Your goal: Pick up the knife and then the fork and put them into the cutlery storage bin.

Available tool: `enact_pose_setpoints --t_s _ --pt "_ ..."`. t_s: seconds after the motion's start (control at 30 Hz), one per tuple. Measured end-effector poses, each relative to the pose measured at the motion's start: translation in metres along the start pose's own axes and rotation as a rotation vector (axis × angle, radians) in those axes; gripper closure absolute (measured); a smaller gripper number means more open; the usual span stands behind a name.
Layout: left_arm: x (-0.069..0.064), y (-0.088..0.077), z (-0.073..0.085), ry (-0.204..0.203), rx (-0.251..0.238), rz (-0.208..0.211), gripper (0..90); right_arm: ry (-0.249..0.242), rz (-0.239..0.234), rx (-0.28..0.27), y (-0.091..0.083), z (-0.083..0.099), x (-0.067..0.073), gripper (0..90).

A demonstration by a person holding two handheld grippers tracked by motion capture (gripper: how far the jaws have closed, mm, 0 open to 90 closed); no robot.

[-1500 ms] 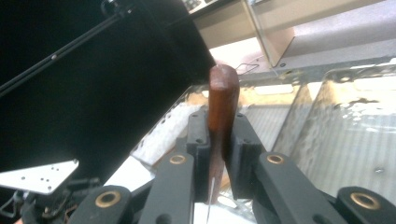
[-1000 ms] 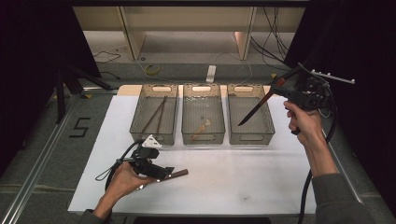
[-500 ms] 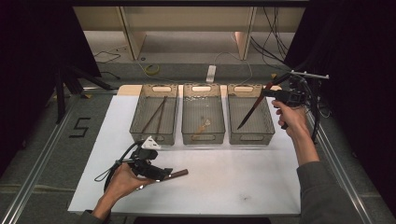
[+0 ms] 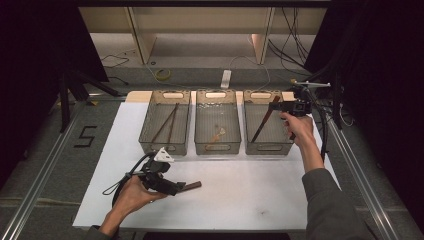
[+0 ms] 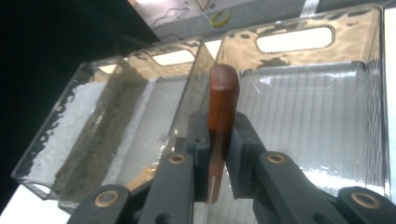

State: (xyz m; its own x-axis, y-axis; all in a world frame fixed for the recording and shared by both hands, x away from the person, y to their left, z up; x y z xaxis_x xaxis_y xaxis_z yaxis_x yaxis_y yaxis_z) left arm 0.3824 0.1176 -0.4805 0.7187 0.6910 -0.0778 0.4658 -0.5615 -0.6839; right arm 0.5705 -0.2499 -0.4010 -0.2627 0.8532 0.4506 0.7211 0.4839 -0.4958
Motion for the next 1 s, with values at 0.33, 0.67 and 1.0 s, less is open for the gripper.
enact_pose_setpoints --t_s 0.33,0.67,1.0 --pt "-0.004 0.004 0.001 0.015 0.022 0.003 16.9 0.007 0.057 -0.003 0.019 0.004 0.002 72.9" --pt "-0.004 0.005 0.002 0.012 0.027 0.004 16.9 -0.124 0.21 0.027 0.023 0.006 0.002 37.7" --pt "-0.004 0.004 0.001 0.015 0.026 0.003 16.9 -0.212 0.306 0.032 0.019 -0.001 0.005 28.3"
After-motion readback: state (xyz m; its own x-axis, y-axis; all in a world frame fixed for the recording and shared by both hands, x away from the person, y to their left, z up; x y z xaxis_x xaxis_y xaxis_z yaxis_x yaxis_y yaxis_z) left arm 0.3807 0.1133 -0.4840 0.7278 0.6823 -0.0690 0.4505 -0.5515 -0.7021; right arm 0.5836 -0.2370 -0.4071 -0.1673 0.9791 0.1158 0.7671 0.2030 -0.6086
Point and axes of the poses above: each handheld gripper's, and its own axes: y roughly forward along the jaws, z roughly out of its underside, x roughly to its left, the point moved 6 cm from there along y, roughly forward along the jaws, and after that the axes turned 9 degrees about -x, right-handed, at the moved point
